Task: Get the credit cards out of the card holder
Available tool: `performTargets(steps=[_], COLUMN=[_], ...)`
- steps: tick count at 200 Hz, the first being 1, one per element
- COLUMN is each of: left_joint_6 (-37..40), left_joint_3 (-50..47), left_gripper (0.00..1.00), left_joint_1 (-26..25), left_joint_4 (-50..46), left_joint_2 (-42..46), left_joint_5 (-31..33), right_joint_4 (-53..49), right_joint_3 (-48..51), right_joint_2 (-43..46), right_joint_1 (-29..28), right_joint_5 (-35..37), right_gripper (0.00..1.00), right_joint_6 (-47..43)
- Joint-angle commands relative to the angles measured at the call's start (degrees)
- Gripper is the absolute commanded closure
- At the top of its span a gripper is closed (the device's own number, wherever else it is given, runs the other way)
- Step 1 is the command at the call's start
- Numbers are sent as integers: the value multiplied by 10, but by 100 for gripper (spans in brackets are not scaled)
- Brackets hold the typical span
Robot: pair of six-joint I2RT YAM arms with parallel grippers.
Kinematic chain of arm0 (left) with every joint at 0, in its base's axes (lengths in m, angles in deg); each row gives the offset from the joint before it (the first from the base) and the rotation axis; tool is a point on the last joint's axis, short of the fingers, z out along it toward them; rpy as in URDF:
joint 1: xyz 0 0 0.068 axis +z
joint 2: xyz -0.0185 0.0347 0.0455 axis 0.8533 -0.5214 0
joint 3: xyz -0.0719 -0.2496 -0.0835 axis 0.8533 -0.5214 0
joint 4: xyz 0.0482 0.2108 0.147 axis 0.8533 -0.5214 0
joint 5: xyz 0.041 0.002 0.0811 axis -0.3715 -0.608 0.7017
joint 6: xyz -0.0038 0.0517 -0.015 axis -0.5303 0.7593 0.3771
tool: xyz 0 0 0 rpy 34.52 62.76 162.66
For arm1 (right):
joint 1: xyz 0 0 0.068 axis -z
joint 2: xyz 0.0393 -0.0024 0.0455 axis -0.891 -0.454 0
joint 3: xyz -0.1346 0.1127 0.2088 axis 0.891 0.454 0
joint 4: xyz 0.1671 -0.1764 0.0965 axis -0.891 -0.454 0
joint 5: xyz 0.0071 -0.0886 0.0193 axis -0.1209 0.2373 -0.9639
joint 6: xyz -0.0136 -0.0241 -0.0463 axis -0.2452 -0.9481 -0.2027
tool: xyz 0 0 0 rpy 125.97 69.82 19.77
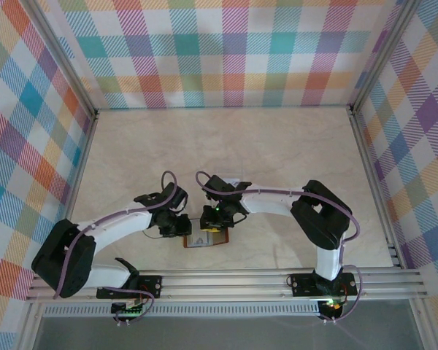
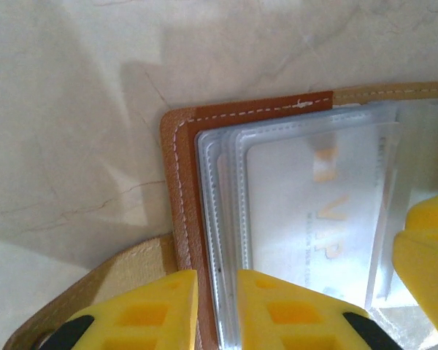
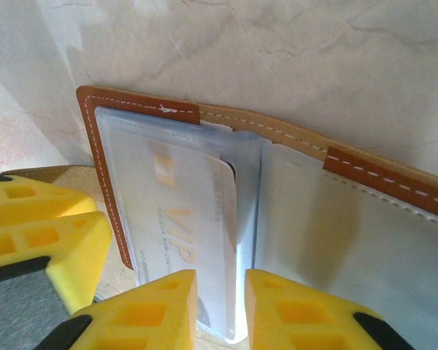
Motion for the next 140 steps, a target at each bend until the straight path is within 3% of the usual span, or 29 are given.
performTargets(steps=[1, 70, 140], left_joint_6=[-5, -4, 3], left_joint_3=[11, 24, 4], left_gripper=[78, 78, 81], left_joint_1=[-6, -9, -12], left_joint_4=[-28, -1, 3], left_joint_2=[19, -26, -58], left_joint_5=[3, -18, 16], right_joint_4=[2, 81, 43], right_joint_3=[10, 39, 34], right_joint_2=[13, 5, 16], right_joint_1=[5, 11, 11], right_joint_5=[-14, -59, -26], right_gripper=[75, 77, 76], right_joint_6=[-11, 9, 7])
